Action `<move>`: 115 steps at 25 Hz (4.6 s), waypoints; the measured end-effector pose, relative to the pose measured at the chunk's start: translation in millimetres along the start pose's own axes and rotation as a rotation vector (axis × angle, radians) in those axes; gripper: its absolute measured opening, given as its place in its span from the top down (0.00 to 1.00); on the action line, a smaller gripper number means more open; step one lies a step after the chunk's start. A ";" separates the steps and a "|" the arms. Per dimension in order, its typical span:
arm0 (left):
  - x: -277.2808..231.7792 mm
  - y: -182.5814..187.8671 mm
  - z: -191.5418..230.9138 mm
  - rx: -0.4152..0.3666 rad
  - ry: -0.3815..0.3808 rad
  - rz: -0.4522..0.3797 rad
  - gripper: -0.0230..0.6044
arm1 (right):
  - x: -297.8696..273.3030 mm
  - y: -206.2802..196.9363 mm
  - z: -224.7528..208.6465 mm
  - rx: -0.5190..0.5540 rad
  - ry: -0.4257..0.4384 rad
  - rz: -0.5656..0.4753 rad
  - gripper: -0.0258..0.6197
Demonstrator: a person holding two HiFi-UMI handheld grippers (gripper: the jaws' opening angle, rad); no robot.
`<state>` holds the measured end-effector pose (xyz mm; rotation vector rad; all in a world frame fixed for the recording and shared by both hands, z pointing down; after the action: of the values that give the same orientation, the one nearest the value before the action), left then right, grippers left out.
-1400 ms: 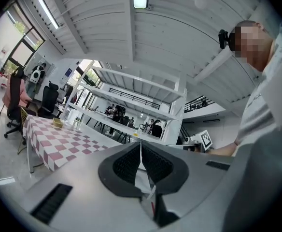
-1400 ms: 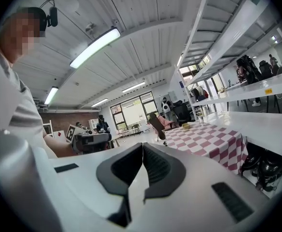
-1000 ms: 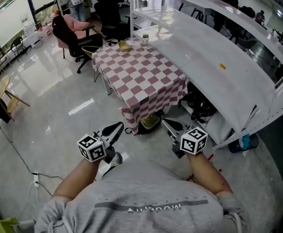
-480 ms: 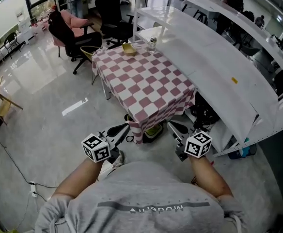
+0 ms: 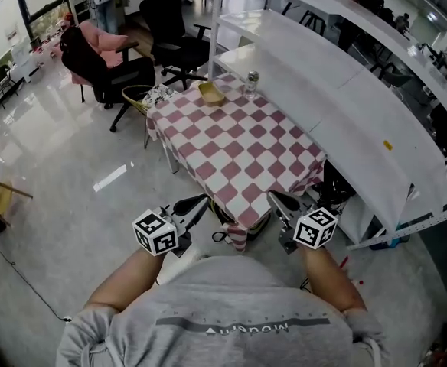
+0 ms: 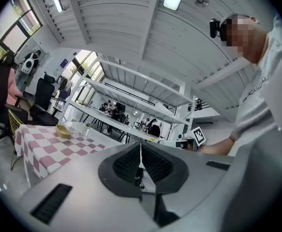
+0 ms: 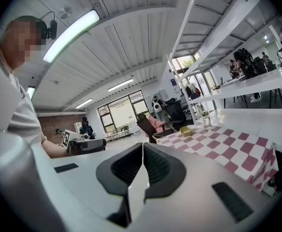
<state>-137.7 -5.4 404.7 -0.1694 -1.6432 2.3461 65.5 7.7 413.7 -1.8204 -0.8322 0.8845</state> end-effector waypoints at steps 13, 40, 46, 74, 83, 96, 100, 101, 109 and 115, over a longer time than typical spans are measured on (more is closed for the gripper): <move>-10.9 37.4 93.0 0.024 -0.061 0.012 0.93 | -76.0 26.6 -23.7 -0.019 -0.074 0.025 0.92; -190.0 33.3 177.0 0.128 0.276 -0.035 0.93 | -154.5 68.5 -238.6 0.011 0.235 0.127 0.92; -171.4 30.9 218.3 0.048 0.254 0.028 0.93 | -215.0 49.2 -235.3 0.147 0.170 0.169 0.92; -188.2 -9.8 412.8 0.036 0.222 0.028 0.93 | -510.3 27.3 -348.3 0.741 -0.062 0.275 0.78; -210.4 -23.9 433.9 0.063 0.181 0.018 0.93 | -562.5 18.6 -357.5 1.031 -0.053 0.300 0.74; -208.9 -38.8 441.7 0.103 0.168 0.003 0.93 | -599.8 7.5 -366.4 1.131 -0.065 0.333 0.69; -205.0 -40.0 444.8 0.116 0.173 -0.007 0.93 | -606.8 6.9 -365.7 1.146 -0.063 0.336 0.69; -204.4 -40.5 445.4 0.117 0.173 -0.006 0.93 | -608.7 7.2 -365.9 1.148 -0.065 0.336 0.69; -200.6 -39.5 447.0 0.118 0.171 -0.005 0.93 | -620.0 5.7 -367.0 1.180 -0.079 0.352 0.69; -198.1 -41.2 449.6 0.121 0.169 -0.017 0.93 | -628.6 9.6 -374.8 1.221 -0.122 0.350 0.77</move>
<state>-53.8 -455.1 588.5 -0.3185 -1.4151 2.3394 59.4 -680.1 664.0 -0.8137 0.0615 1.3263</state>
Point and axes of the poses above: the fingertips, and each gripper's own axes: x backward along the fingers, z to its left, y out of its top, the point moved 2 cm from there along x, backward along the fingers, and after that the axes turned 8 degrees about -y, right-handed, at the moved point
